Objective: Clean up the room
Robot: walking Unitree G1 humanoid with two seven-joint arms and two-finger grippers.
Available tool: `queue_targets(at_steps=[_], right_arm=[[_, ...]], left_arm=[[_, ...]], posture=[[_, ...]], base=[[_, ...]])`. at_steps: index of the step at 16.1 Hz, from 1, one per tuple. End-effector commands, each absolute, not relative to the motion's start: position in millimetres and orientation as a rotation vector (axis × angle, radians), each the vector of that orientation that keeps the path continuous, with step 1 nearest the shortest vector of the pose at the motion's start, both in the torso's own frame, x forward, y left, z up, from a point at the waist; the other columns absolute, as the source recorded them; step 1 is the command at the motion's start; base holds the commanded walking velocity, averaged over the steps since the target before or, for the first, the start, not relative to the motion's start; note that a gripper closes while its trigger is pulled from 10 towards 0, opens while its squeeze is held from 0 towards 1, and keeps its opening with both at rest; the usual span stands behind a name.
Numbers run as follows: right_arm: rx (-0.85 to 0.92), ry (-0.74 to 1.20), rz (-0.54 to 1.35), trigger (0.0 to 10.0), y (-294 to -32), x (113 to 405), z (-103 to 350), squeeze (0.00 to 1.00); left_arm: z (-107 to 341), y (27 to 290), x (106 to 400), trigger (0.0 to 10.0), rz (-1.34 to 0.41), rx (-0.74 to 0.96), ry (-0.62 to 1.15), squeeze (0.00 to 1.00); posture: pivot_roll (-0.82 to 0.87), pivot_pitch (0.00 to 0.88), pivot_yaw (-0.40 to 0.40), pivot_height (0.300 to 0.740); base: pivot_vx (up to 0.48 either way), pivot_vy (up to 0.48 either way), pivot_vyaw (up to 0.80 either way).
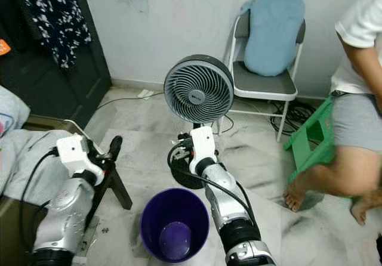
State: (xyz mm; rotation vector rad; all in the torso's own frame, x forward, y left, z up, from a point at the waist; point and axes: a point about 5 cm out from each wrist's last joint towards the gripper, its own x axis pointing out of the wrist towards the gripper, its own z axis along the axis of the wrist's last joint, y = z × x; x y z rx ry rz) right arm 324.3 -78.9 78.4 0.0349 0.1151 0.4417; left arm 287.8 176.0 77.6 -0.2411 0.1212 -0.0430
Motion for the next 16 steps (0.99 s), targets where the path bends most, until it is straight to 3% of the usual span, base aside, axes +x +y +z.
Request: queue_targets(at_steps=[1,4,7,13,16], right_arm=[[0.036,0.137,0.424,10.0,-78.0,323.1,72.4,0.0],[0.038,0.204,0.388,10.0,-75.7,319.5,59.0,0.0],[-0.059,0.44,0.298,10.0,-82.0,308.9,21.2,0.0],[-0.191,0.529,0.169,10.0,-107.5,301.4,1.3,0.0],[-0.186,0.545,0.101,10.0,-119.6,303.1,0.7,0.0]], left_arm=[[73.6,181.3,278.2,10.0,-0.122,-0.187,0.158,0.0],[65.2,198.0,250.6,10.0,-0.234,-0.089,0.206,0.0],[62.5,219.3,205.7,10.0,-0.365,0.033,0.303,0.0],[81.0,211.6,164.9,10.0,-0.551,0.076,0.334,0.0],[70.9,207.0,167.4,10.0,-0.609,0.081,0.363,0.0]], posture=[[-0.05,0.086,-0.021,0.74],[-0.01,0.118,-0.012,0.74],[0.06,0.162,0.0,0.74],[0.12,0.231,0.049,0.74],[0.12,0.245,0.073,0.74]], base=[[0.0,0.0,0.0],[0.0,0.0,0.0],[0.0,0.0,0.0],[0.0,0.0,0.0],[0.0,0.0,0.0]])
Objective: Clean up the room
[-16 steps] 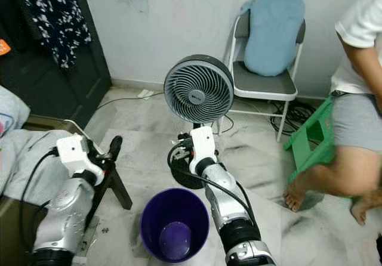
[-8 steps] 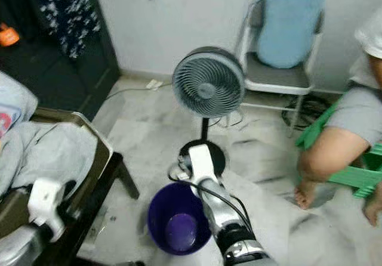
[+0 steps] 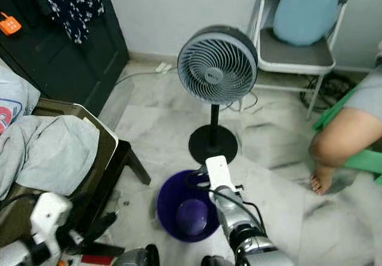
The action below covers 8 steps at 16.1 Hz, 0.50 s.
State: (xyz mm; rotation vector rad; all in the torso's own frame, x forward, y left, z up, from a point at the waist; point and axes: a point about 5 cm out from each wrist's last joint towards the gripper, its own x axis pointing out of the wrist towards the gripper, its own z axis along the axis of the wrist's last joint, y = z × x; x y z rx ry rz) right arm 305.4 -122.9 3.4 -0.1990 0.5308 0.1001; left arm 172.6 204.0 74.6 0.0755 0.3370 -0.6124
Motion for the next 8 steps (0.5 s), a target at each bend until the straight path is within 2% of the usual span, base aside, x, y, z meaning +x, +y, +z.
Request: queue_targets(at_steps=[1,3,8], right_arm=[[-0.21,0.518,0.109,10.0,-118.3,306.5,4.6,0.0],[-0.249,0.476,0.134,10.0,-114.1,311.4,10.8,0.0],[-0.308,0.343,0.148,10.0,-111.2,328.1,33.1,0.0]], left_arm=[[66.3,208.6,170.7,10.0,-0.607,0.079,0.374,0.0],[66.2,207.1,172.6,10.0,-0.615,0.073,0.378,0.0],[62.3,183.7,185.9,10.0,-0.678,0.026,0.362,0.0]], posture=[[0.13,0.252,0.081,0.74],[0.13,0.255,0.083,0.74],[0.13,0.256,0.085,0.74]], base=[[0.0,0.0,0.0],[0.0,0.0,0.0],[0.0,0.0,0.0]])
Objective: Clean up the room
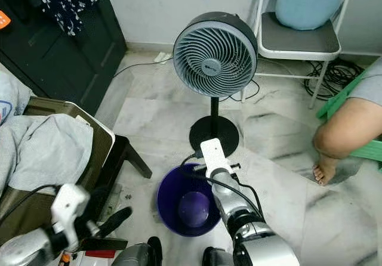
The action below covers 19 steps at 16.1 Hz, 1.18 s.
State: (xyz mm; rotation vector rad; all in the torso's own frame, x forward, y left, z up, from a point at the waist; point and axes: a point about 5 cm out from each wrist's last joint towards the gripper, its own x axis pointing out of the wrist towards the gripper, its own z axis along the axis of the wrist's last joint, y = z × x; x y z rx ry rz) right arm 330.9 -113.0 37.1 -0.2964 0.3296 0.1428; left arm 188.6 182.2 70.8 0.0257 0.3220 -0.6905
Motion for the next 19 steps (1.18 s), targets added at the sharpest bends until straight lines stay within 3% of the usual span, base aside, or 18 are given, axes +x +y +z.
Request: queue_targets(at_steps=[1,10,16,19], right_arm=[[-0.312,0.337,0.151,10.0,-111.4,328.8,34.1,0.0],[-0.216,0.269,0.202,10.0,-105.3,336.2,46.9,0.0],[-0.081,0.212,0.36,10.0,-61.6,326.9,50.3,0.0],[-0.092,0.235,0.378,10.0,-58.1,320.0,42.4,0.0]], left_arm=[[67.8,193.9,177.6,10.0,-0.677,0.028,0.354,0.0],[72.6,204.9,173.3,10.0,-0.633,0.062,0.356,0.0],[75.3,209.3,168.7,10.0,-0.622,0.073,0.359,0.0],[75.5,209.7,167.5,10.0,-0.624,0.076,0.361,0.0]], posture=[[0.13,0.256,0.085,0.74],[0.15,0.265,0.095,0.74],[0.15,0.274,0.107,0.74],[0.16,0.275,0.11,0.74]], base=[[0.0,0.0,0.0],[0.0,0.0,0.0],[0.0,0.0,0.0],[0.0,0.0,0.0]])
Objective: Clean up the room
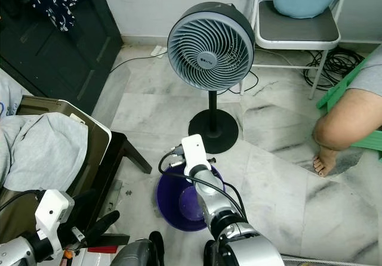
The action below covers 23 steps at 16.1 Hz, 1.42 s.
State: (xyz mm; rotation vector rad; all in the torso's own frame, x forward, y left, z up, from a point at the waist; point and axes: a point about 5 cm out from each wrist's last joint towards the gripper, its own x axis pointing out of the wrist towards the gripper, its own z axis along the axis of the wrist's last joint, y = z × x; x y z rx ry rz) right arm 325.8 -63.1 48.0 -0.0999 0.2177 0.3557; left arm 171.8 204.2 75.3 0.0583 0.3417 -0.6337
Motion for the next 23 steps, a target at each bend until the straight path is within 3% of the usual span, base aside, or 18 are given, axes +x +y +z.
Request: queue_targets(at_steps=[1,4,5,14,20,22,23], right_arm=[[-0.098,0.24,0.373,10.0,-59.3,319.9,41.5,0.0],[-0.079,0.245,0.371,10.0,-63.4,322.1,42.4,0.0],[-0.075,0.242,0.368,10.0,-64.4,322.3,42.8,1.0],[-0.079,0.208,0.377,10.0,-61.2,324.7,48.4,1.0],[0.04,0.174,0.333,10.0,-65.1,326.0,54.6,1.0],[0.083,0.135,0.307,10.0,-75.7,325.9,62.2,1.0],[0.083,0.135,0.307,10.0,-75.7,325.9,62.2,1.0]], left_arm=[[75.8,210.4,166.4,10.0,-0.626,0.076,0.362,0.0],[75.6,210.4,165.6,10.0,-0.625,0.075,0.362,0.0],[75.5,210.5,165.1,10.0,-0.624,0.075,0.361,0.0],[74.7,211.7,165.6,10.0,-0.61,0.074,0.358,0.0],[68.5,204.0,181.1,10.0,-0.605,0.043,0.295,0.0],[96.6,153.5,211.2,10.0,-0.607,-0.023,0.18,0.0],[96.6,153.5,211.2,10.0,-0.607,-0.023,0.18,0.0]], posture=[[0.16,0.276,0.113,0.74],[0.16,0.275,0.111,0.74],[0.16,0.275,0.111,0.74],[0.15,0.27,0.112,0.74],[0.07,0.199,0.082,0.74],[-0.01,0.149,0.066,0.74],[-0.01,0.149,0.066,0.74]], base=[[0.0,0.0,0.0],[0.0,0.0,0.0],[0.0,0.0,0.0],[0.0,0.0,0.0],[0.0,0.0,0.0],[0.0,0.0,0.0],[0.0,0.0,0.0]])
